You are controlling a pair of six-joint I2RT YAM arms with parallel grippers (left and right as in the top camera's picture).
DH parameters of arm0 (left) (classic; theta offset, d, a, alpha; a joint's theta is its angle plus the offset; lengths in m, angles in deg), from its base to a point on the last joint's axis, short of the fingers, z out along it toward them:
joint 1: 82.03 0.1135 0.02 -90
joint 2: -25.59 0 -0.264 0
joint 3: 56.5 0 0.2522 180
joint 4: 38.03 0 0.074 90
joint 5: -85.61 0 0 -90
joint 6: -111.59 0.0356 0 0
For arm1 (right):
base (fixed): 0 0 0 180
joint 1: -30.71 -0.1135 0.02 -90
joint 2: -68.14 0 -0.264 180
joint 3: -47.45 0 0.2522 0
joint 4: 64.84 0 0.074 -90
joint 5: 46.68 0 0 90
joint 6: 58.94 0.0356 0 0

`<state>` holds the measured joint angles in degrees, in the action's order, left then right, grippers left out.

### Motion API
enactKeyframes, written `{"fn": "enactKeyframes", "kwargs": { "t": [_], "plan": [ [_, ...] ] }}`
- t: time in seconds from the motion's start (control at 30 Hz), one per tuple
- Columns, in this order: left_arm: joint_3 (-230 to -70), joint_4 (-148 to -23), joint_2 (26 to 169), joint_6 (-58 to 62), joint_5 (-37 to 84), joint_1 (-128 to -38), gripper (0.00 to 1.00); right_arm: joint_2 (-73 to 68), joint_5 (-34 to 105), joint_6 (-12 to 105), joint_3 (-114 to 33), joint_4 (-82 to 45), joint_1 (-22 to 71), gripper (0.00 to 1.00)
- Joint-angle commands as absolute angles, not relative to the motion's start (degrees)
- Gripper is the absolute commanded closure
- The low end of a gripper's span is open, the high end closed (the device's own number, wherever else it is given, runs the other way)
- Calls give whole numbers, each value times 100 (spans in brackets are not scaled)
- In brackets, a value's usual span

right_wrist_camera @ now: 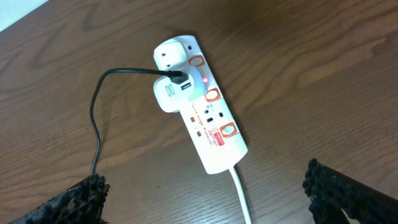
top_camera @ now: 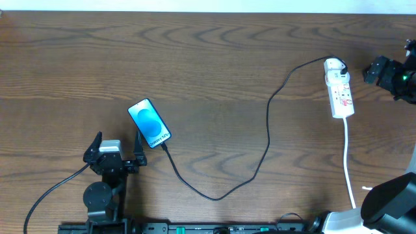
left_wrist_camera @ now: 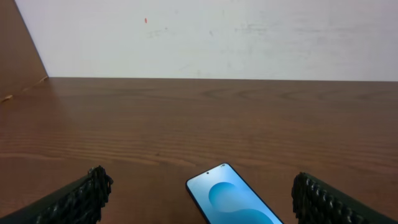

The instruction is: Plug charger to phone and switch on socket

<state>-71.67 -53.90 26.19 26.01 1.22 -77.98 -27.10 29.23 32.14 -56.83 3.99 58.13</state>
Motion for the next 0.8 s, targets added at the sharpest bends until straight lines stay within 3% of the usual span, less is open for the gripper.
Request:
{"fn": "enactKeyframes", "kwargs": {
  "t": [0.0, 0.77],
  "plan": [
    [-7049, -5576, 2567, 2534, 67, -7809, 5, -2712, 2928, 3273, -5701, 404, 5799, 1],
    [-7049, -5580, 2578, 2256, -143, -7809, 5, -2712, 2930, 3273, -5701, 404, 5799, 1]
  ]
}}
